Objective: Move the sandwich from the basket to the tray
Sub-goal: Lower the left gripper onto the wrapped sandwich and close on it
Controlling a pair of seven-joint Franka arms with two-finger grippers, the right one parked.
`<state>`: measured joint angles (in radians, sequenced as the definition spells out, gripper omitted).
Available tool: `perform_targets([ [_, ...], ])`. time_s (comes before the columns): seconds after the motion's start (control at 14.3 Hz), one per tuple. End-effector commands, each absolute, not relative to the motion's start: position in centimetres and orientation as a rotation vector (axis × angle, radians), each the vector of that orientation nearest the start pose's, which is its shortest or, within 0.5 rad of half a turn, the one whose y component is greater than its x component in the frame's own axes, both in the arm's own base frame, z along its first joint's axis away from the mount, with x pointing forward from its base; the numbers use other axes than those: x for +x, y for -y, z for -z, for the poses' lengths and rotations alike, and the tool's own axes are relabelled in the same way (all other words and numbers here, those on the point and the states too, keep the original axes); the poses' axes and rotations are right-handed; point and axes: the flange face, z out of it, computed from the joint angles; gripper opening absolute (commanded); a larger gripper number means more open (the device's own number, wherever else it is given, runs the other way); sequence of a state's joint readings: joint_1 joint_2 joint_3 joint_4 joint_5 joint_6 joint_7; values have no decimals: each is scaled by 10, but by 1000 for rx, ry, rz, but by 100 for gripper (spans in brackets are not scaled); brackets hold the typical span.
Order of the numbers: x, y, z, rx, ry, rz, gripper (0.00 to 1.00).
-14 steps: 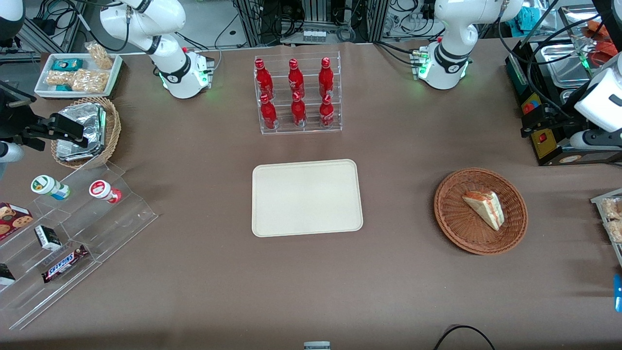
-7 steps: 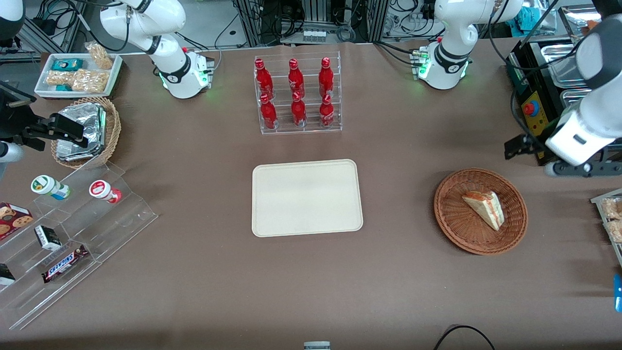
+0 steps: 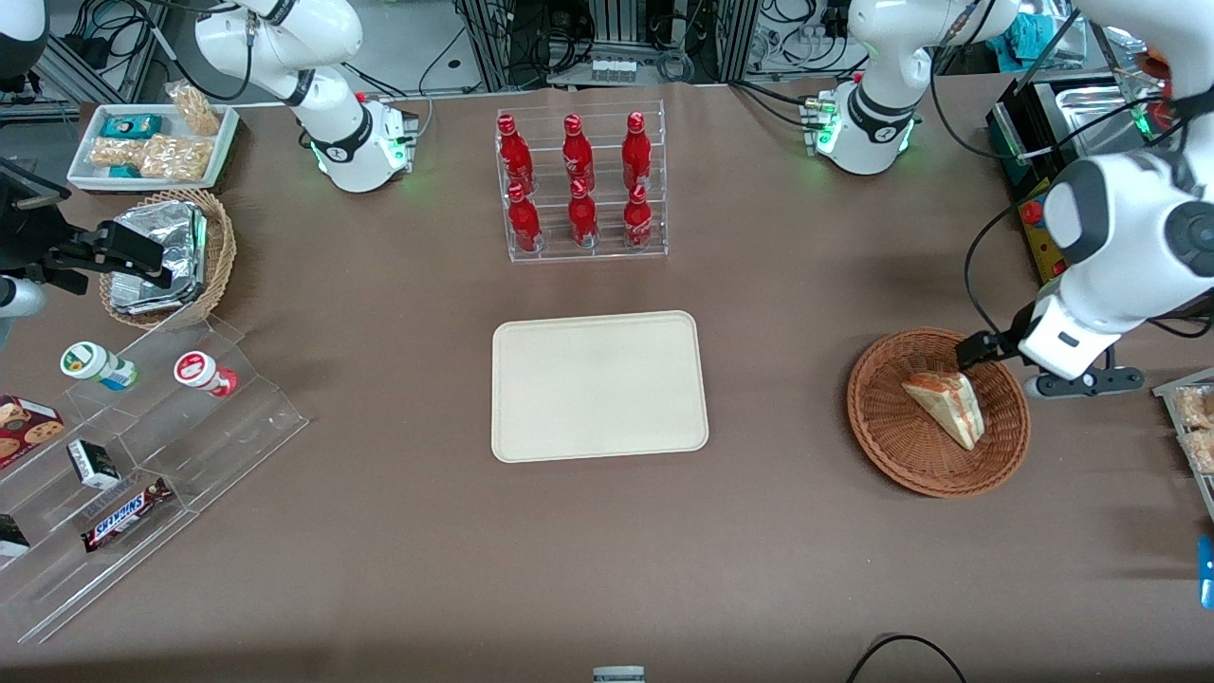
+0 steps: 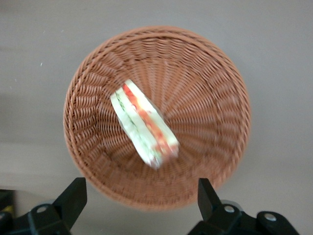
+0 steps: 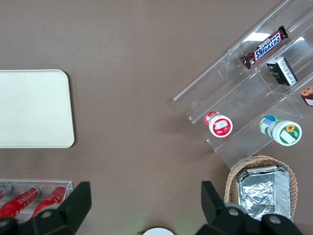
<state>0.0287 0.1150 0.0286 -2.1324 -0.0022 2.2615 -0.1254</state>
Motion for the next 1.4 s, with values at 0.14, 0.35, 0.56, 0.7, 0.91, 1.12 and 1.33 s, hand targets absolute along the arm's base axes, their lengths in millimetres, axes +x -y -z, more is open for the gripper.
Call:
perform_targets([
  [0.14,563,-32,-325,-2993,1005,58,100],
  [0.35,571,-27,-295,-2879,1298,55,100],
  [0.56,571,-25,-267,-2859,1298,-12,91],
  [0.7,570,-25,-260,-2853,1295,-36,28],
  [0.91,571,-12,-278,-2872,1237,-45,4],
  [1.12,575,15,-320,-2935,981,-162,0],
  [1.33,587,99,-338,-3045,501,-194,2],
])
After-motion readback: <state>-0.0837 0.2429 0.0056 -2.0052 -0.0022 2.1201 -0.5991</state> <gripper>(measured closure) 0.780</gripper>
